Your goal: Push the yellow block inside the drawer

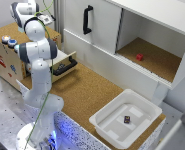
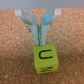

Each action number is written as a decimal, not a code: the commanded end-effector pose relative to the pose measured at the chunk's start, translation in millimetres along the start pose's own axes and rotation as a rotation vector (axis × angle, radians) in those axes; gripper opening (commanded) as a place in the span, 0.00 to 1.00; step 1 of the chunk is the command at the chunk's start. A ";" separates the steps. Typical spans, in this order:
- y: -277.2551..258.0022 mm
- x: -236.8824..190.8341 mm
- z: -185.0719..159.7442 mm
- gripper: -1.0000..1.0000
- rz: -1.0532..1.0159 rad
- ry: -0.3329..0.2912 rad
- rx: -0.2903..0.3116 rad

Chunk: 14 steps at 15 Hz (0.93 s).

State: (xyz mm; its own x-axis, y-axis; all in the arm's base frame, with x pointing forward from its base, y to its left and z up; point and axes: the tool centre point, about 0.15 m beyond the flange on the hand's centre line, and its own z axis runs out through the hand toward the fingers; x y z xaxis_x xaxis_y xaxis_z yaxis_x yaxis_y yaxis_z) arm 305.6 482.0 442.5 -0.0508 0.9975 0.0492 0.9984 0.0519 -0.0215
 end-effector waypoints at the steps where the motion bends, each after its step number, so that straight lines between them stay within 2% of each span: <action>1: 0.4 -36.8 1.4 0.00 -0.010 0.017 -0.036; 14: -6.2 -89.8 -2.9 0.00 0.077 0.037 -0.033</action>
State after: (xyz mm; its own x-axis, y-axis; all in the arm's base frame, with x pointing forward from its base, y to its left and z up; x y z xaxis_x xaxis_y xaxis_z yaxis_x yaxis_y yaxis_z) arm 317.4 430.4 448.9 0.0156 0.9995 -0.0281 0.9995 -0.0164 -0.0283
